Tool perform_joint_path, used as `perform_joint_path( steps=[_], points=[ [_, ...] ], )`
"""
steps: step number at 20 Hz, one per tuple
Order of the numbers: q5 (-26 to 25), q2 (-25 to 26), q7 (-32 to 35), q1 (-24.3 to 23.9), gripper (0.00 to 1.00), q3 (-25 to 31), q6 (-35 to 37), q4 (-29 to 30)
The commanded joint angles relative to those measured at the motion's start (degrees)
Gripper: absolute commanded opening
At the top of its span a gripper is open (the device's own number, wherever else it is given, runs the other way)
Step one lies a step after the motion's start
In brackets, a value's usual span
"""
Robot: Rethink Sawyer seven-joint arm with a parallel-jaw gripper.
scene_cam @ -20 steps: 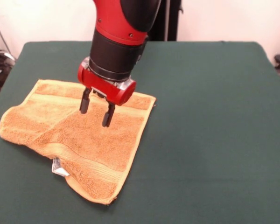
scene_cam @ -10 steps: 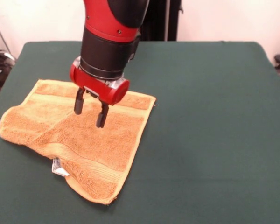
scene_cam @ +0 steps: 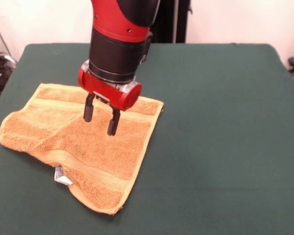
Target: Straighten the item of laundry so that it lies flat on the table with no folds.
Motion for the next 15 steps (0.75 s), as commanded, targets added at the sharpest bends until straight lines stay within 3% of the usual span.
perform_joint_path(
  steps=[1,15],
  points=[
    [1.6,0.8,7.2,-0.2,1.0,8.6,7.7,1.9],
    [1.3,0.9,6.6,-0.7,1.0,9.1,12.2,0.8]
  ],
)
